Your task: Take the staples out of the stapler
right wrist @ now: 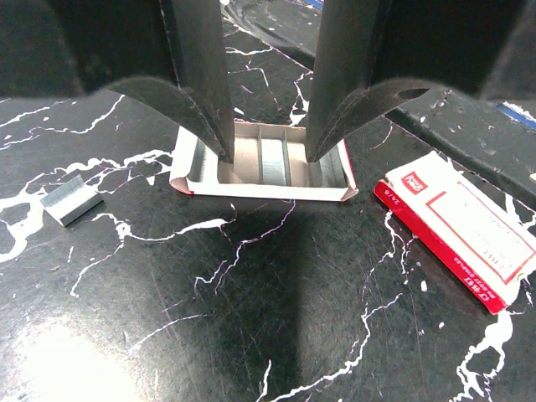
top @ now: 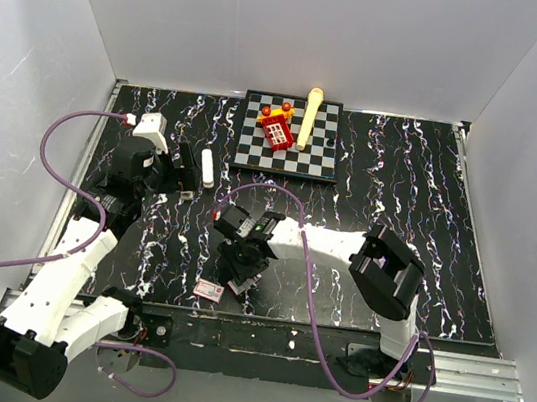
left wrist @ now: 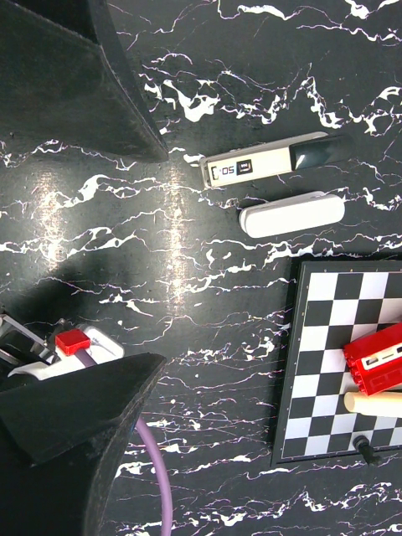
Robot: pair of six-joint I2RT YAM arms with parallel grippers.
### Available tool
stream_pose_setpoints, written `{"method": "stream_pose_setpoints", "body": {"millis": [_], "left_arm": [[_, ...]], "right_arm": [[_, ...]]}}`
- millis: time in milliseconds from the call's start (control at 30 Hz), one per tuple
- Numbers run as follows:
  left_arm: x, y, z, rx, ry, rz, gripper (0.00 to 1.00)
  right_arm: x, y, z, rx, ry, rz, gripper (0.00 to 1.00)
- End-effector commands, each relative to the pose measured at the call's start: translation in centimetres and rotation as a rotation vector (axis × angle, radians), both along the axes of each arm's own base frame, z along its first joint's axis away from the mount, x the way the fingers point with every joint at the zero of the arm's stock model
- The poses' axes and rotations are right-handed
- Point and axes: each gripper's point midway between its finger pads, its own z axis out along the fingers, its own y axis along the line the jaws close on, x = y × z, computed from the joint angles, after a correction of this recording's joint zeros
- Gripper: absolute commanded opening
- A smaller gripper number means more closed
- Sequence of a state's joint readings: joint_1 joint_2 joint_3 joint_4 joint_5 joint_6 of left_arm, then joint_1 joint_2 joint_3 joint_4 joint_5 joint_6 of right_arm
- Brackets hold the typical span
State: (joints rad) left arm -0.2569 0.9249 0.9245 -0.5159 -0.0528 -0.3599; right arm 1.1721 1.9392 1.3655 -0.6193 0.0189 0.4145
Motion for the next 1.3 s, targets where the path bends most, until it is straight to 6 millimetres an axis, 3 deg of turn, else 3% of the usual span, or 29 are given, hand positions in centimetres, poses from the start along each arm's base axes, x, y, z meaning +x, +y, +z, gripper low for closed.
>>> {"method": "stream_pose_setpoints", "body": {"millis": [0,433,567,667,900,1267], "left_arm": [[-0.2,0.2,0.5,-0.003,-0.021,0.007,0.98],[-0.2,0.3,0.5,-0.003,-0.023,0.012,0.98],[-0.2,0.3,0.5,-0.004,-0.019,0.010,0.98],[-0.3,0.3,0.5,-0.003,-0.021,0.009,0.98],[-0.3,0.2,0.5,-0.004,-0.022,0.007,0.98],[-0.3,0.2,0.6,-0.007,-0.023,0.005,0.98]], "right_arm": [[0.0,1.0,2.1,0.050,-0.020,0.018,0.48],[-0.7,2.5,6.4,0.166,-0.005,0.078,0.47],[0.8,2.2,7.9,0.164,-0.062,0.042,0.47],[3.3,0.8,8.2,0.127,-0.115,-0.051,0.47],[7.0,-1.8,7.4,0.062,-0.148,-0.247,0.45],[9.0,-2.8,4.4,0.004,-0.107,-0.419,0.46]]}}
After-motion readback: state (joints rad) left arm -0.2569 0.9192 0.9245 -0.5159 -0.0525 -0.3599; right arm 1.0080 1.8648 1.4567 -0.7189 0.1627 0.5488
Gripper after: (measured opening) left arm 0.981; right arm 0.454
